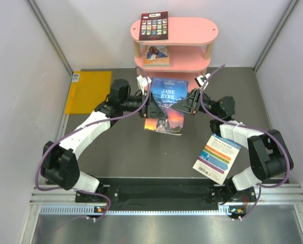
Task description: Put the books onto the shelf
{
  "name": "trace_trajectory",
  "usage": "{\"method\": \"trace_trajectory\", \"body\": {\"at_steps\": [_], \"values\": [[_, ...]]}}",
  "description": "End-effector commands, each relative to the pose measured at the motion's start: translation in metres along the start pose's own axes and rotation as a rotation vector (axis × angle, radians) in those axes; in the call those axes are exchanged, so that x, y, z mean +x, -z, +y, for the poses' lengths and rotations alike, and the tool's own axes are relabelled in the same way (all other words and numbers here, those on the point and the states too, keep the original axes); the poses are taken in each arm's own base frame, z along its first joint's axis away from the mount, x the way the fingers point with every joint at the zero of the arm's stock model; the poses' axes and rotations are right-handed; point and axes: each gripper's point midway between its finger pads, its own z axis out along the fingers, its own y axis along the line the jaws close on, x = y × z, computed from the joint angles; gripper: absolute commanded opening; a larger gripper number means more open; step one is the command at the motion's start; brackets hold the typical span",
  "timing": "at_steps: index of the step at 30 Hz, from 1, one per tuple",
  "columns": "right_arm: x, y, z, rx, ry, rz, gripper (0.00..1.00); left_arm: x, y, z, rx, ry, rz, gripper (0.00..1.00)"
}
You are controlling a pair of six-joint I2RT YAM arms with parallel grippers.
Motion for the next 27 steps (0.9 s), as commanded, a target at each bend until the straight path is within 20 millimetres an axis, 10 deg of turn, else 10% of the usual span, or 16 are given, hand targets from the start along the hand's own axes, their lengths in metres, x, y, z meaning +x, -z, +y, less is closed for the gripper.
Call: {"method": "trace_trajectory", "body": {"at_steps": [1, 15, 23, 27], "values": [[-0.040, -0.008, 0.081, -0.237, 0.389, -0.115, 0.00, 0.005, 0.008, -0.016, 0.048, -0.071, -0.006, 0.85], [-0.070, 0.000, 0.065, -0.151, 0.418, -0.128, 0.00, -0.002, 0.024, -0.039, 0.019, -0.151, -0.066, 0.86], [-0.072, 0.009, 0.063, -0.170, 0.400, -0.154, 0.00, 0.002, 0.021, -0.039, 0.051, -0.120, -0.046, 0.46], [-0.076, 0.011, 0.063, -0.173, 0.393, -0.168, 0.00, 0.003, 0.023, -0.041, 0.054, -0.122, -0.049, 0.43]]}}
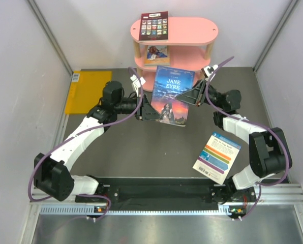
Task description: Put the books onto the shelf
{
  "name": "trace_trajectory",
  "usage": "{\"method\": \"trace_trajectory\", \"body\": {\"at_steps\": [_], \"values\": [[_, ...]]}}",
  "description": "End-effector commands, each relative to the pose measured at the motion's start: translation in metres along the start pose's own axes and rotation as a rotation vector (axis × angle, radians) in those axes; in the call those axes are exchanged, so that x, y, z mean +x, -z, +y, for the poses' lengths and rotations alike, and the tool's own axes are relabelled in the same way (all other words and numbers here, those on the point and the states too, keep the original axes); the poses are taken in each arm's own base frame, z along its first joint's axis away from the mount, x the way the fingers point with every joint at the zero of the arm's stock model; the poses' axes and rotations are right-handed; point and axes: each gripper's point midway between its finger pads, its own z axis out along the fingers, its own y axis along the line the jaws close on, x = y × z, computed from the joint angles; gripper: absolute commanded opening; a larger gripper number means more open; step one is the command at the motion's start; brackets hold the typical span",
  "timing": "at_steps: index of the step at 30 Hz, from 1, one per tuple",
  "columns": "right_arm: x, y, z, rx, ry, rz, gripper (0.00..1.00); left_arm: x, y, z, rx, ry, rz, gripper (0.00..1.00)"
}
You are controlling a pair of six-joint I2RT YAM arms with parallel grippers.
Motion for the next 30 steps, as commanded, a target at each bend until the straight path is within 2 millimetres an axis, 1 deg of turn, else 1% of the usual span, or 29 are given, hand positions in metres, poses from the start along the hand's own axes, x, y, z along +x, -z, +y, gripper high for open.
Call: {"method": "trace_trajectory", "body": {"at_steps": [1, 7, 11, 12, 13, 14, 16, 18, 21, 23, 24, 25, 26, 27, 28, 29, 30], "values": [[-0.035, 0.002, 0.047, -0.152, 0.273, -0.132, 0.00, -0.003, 0.003, -0.017, 0.058, -0.048, -0.008, 0.43], [-0.041, 0.004, 0.046, -0.147, 0.272, -0.155, 0.00, -0.005, 0.006, -0.021, 0.050, -0.042, -0.030, 0.44], [-0.043, 0.005, 0.044, -0.141, 0.268, -0.168, 0.00, -0.007, 0.009, -0.025, 0.048, -0.044, -0.046, 0.38], [-0.044, 0.006, 0.043, -0.139, 0.267, -0.173, 0.00, -0.006, 0.009, -0.025, 0.049, -0.046, -0.047, 0.36], [-0.045, 0.006, 0.044, -0.141, 0.271, -0.176, 0.00, -0.006, 0.009, -0.026, 0.050, -0.046, -0.047, 0.25], [-0.045, 0.006, 0.043, -0.141, 0.267, -0.176, 0.00, -0.006, 0.009, -0.027, 0.052, -0.049, -0.046, 0.18], [-0.045, 0.006, 0.044, -0.148, 0.266, -0.176, 0.00, -0.007, 0.010, -0.026, 0.047, -0.049, -0.050, 0.00], [-0.044, 0.006, 0.044, -0.149, 0.262, -0.174, 0.00, -0.007, 0.010, -0.026, 0.043, -0.052, -0.055, 0.00], [-0.042, 0.007, 0.042, -0.144, 0.260, -0.172, 0.00, -0.012, 0.012, -0.030, 0.040, -0.070, -0.073, 0.00], [-0.039, 0.010, 0.034, -0.126, 0.242, -0.174, 0.02, -0.020, 0.014, -0.035, 0.025, -0.096, -0.100, 0.00], [-0.037, 0.011, 0.031, -0.120, 0.239, -0.174, 0.13, -0.024, 0.015, -0.037, 0.018, -0.107, -0.109, 0.00], [-0.031, 0.014, 0.023, -0.104, 0.220, -0.171, 0.20, -0.034, 0.017, -0.045, 0.014, -0.149, -0.126, 0.00], [-0.027, 0.015, 0.019, -0.097, 0.211, -0.167, 0.23, -0.034, 0.017, -0.040, -0.023, -0.128, -0.118, 0.00], [-0.025, 0.017, 0.016, -0.091, 0.208, -0.169, 0.29, -0.038, 0.019, -0.041, -0.036, -0.138, -0.121, 0.00], [-0.016, 0.021, 0.008, -0.075, 0.185, -0.167, 0.34, -0.048, 0.021, -0.050, -0.037, -0.182, -0.132, 0.00], [-0.012, 0.023, 0.004, -0.066, 0.178, -0.166, 0.39, -0.052, 0.020, -0.050, -0.047, -0.187, -0.132, 0.00], [-0.008, 0.024, -0.001, -0.058, 0.171, -0.162, 0.48, -0.054, 0.021, -0.051, -0.059, -0.187, -0.132, 0.00]]}}
